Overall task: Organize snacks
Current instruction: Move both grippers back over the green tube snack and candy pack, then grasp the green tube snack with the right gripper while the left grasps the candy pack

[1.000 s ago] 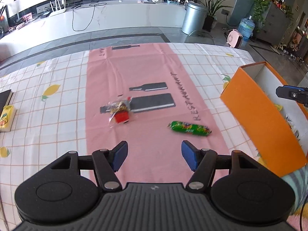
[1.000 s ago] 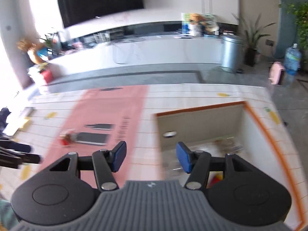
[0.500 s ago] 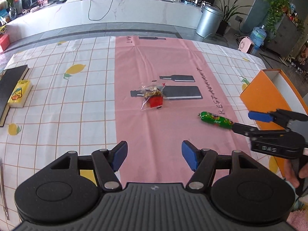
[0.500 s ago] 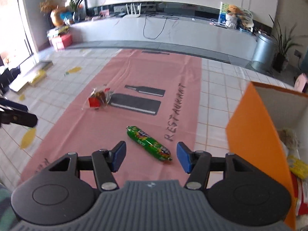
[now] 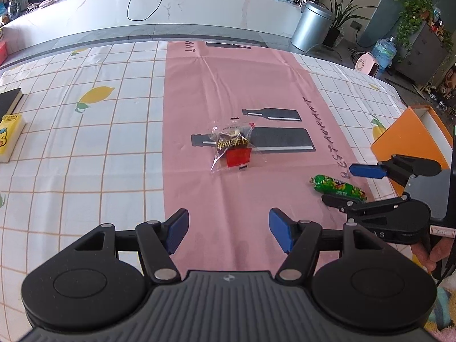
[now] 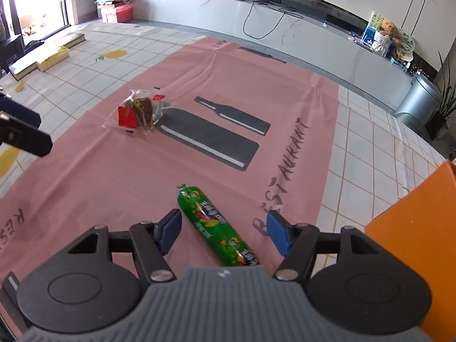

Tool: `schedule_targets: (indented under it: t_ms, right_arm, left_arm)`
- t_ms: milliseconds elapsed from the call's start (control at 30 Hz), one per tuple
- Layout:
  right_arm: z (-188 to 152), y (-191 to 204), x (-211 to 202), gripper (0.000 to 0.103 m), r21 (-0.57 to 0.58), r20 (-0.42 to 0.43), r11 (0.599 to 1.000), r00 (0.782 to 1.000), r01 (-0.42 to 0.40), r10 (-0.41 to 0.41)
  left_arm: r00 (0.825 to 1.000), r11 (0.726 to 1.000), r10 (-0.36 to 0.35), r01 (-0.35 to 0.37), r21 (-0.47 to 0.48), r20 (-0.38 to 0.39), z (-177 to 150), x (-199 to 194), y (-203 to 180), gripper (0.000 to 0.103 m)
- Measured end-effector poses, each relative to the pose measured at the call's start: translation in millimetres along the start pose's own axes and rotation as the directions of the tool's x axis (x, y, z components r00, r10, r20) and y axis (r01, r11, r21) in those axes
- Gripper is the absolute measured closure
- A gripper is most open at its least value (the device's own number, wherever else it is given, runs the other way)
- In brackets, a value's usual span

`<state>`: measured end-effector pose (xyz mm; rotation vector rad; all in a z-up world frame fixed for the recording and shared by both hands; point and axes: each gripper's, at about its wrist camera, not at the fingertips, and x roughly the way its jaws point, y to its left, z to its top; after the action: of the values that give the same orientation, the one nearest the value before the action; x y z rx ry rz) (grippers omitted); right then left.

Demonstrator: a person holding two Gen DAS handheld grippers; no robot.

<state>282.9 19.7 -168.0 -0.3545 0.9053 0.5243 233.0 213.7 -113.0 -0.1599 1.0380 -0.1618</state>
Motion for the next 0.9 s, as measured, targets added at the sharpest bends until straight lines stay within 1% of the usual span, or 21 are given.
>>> schedule_targets:
  t_ms: [33, 133, 200, 300, 400, 433, 467, 533, 600, 667, 700, 767, 900]
  right_arm:
    - [-1, -1, 2, 0.039, 0.004, -0.005, 1.0, 1.0, -0.006, 0.006]
    - [-1, -4, 5, 0.046, 0.035, 0.006, 0.999, 0.999, -0.036, 0.036]
    - [0, -2, 6, 0.057, 0.062, 0.005, 0.996, 0.998, -0.057, 0.056]
    - [3, 6, 6, 0.064, 0.069, 0.002, 0.996, 0.998, -0.055, 0.055]
    - [5, 12, 5, 0.071, 0.075, 0.014, 0.993, 0.996, -0.09, 0.089]
    - [5, 13, 5, 0.073, 0.074, 0.02, 0.993, 0.996, -0.092, 0.09]
    - [6, 14, 6, 0.077, 0.078, 0.023, 0.993, 0.996, -0.085, 0.083]
    - [9, 8, 8, 0.082, 0.117, 0.031, 0.99, 0.997, -0.076, 0.073]
    - [11, -2, 11, 0.084, 0.165, 0.037, 0.983, 0.997, -0.075, 0.07]
    - [13, -12, 13, 0.084, 0.202, 0.043, 0.976, 0.996, -0.081, 0.074]
    - [15, -16, 15, 0.084, 0.21, 0.038, 0.975, 0.997, -0.073, 0.066]
    - [17, -25, 18, 0.084, 0.232, 0.03, 0.971, 0.998, -0.053, 0.048]
    - [19, -42, 21, 0.084, 0.283, 0.031, 0.957, 0.998, -0.061, 0.054]
  left_arm:
    - [1.0, 1.0, 0.0, 0.0, -0.001, 0.003, 2, 3, 0, 0.027]
    - [1.0, 1.0, 0.006, -0.006, 0.001, 0.01, 8, 10, 0, 0.027]
    - [1.0, 1.0, 0.009, -0.009, 0.003, 0.01, 11, 13, -1, 0.027]
    - [1.0, 1.0, 0.015, -0.015, 0.006, 0.015, 15, 16, -2, 0.027]
    - [0.999, 1.0, 0.026, -0.026, -0.001, 0.031, 19, 18, -2, 0.027]
    - [0.999, 1.0, 0.031, -0.03, -0.005, 0.039, 21, 18, -3, 0.027]
    - [0.998, 0.999, 0.034, -0.034, -0.01, 0.051, 23, 19, -3, 0.027]
    - [0.997, 0.999, 0.037, -0.035, -0.026, 0.069, 26, 20, -4, 0.027]
    - [0.996, 0.998, 0.03, -0.026, -0.049, 0.084, 30, 22, -4, 0.027]
    - [0.994, 0.997, 0.027, -0.02, -0.071, 0.103, 36, 23, -6, 0.02]
    - [0.993, 0.997, 0.03, -0.021, -0.079, 0.116, 38, 24, -7, 0.018]
    - [0.99, 0.995, 0.036, -0.024, -0.094, 0.138, 44, 26, -10, 0.017]
    - [0.988, 0.99, 0.032, -0.01, -0.143, 0.152, 53, 35, -10, 0.015]
